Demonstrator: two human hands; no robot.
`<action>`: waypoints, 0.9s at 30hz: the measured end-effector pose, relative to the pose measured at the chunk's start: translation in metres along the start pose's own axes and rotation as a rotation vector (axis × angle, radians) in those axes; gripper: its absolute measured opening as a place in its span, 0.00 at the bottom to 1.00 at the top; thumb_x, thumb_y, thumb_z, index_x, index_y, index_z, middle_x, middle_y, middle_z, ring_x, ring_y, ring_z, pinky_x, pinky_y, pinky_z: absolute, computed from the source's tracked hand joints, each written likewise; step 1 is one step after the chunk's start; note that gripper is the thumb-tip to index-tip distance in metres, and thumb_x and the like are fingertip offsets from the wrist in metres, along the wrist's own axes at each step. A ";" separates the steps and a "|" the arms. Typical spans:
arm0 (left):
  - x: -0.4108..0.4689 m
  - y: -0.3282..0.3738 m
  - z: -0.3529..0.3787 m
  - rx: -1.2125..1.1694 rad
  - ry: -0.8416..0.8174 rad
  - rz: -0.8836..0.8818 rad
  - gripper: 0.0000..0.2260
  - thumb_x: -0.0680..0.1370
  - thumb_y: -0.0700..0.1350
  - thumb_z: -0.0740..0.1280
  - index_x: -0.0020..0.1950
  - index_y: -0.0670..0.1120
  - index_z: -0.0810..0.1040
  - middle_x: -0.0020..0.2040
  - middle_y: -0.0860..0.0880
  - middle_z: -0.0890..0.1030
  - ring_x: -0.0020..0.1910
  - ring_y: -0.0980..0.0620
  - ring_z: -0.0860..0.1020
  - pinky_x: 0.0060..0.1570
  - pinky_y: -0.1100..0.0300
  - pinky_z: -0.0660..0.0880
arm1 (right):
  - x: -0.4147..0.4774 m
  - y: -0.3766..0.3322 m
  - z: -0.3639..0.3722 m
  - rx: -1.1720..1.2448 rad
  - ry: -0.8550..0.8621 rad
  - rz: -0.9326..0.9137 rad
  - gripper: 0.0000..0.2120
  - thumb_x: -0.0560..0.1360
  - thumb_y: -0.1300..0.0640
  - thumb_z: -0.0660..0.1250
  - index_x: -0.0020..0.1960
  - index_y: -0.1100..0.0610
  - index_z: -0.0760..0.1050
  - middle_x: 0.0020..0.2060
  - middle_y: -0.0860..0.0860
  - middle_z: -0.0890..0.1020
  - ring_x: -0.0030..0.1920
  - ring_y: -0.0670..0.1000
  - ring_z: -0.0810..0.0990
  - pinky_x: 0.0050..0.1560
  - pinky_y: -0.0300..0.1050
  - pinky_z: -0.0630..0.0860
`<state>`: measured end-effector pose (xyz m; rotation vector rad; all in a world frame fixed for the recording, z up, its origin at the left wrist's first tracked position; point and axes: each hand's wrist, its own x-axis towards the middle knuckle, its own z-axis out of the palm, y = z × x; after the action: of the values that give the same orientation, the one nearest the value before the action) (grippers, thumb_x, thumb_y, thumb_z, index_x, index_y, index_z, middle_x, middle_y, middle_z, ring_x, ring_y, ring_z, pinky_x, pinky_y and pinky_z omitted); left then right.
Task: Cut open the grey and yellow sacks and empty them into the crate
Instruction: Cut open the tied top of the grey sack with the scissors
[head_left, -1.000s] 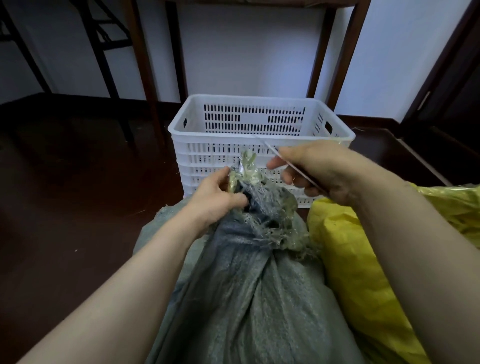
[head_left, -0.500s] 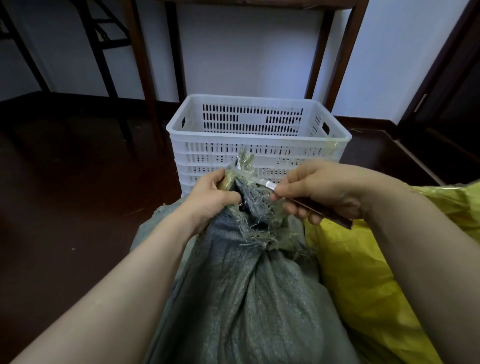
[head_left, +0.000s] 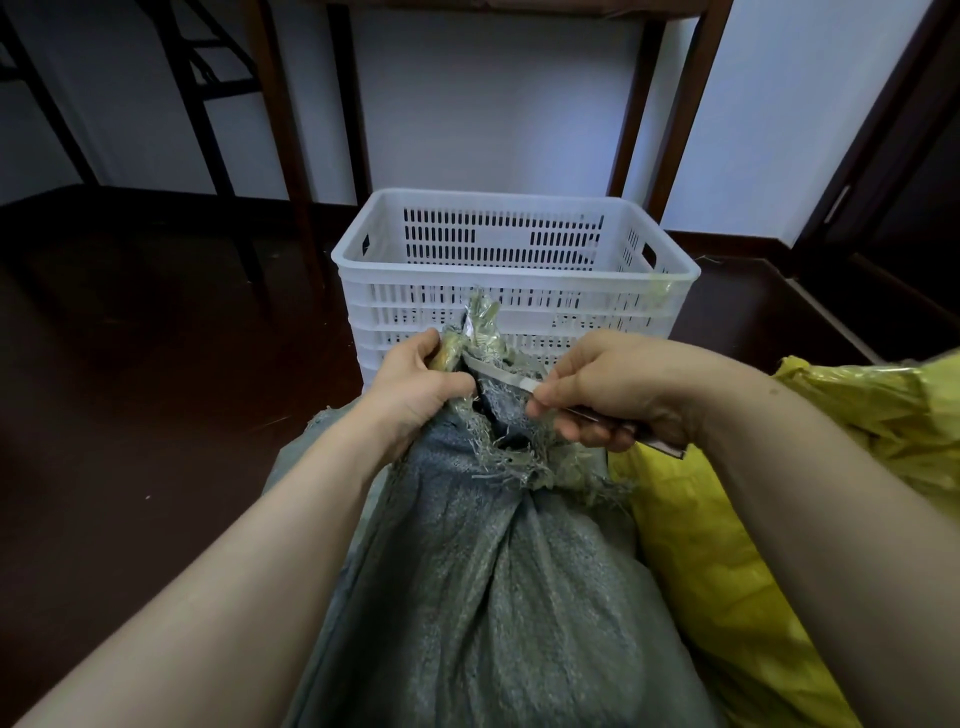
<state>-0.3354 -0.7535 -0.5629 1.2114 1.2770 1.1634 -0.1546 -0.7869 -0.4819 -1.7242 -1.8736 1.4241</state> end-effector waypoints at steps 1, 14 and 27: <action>-0.001 0.000 0.001 0.004 -0.007 0.005 0.24 0.69 0.27 0.67 0.64 0.38 0.71 0.56 0.43 0.78 0.51 0.48 0.79 0.50 0.54 0.77 | 0.002 0.000 0.003 0.012 0.010 -0.003 0.08 0.79 0.62 0.62 0.44 0.65 0.77 0.22 0.52 0.75 0.18 0.45 0.67 0.18 0.33 0.61; -0.006 0.005 0.009 -0.003 0.037 0.038 0.20 0.73 0.32 0.68 0.65 0.39 0.74 0.53 0.40 0.81 0.43 0.47 0.80 0.39 0.58 0.78 | 0.019 -0.006 0.033 -0.117 0.316 -0.063 0.11 0.80 0.57 0.59 0.40 0.59 0.73 0.17 0.47 0.73 0.20 0.46 0.68 0.25 0.40 0.65; -0.004 0.004 0.024 0.567 0.312 0.229 0.14 0.72 0.44 0.70 0.28 0.49 0.71 0.24 0.53 0.72 0.26 0.57 0.69 0.25 0.61 0.62 | 0.022 -0.009 0.052 -0.598 0.634 -0.235 0.05 0.79 0.57 0.60 0.44 0.54 0.66 0.35 0.50 0.69 0.39 0.54 0.69 0.33 0.44 0.61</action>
<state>-0.3114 -0.7573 -0.5598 1.6665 1.8215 1.2276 -0.2036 -0.7924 -0.5107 -1.7978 -2.1089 0.1683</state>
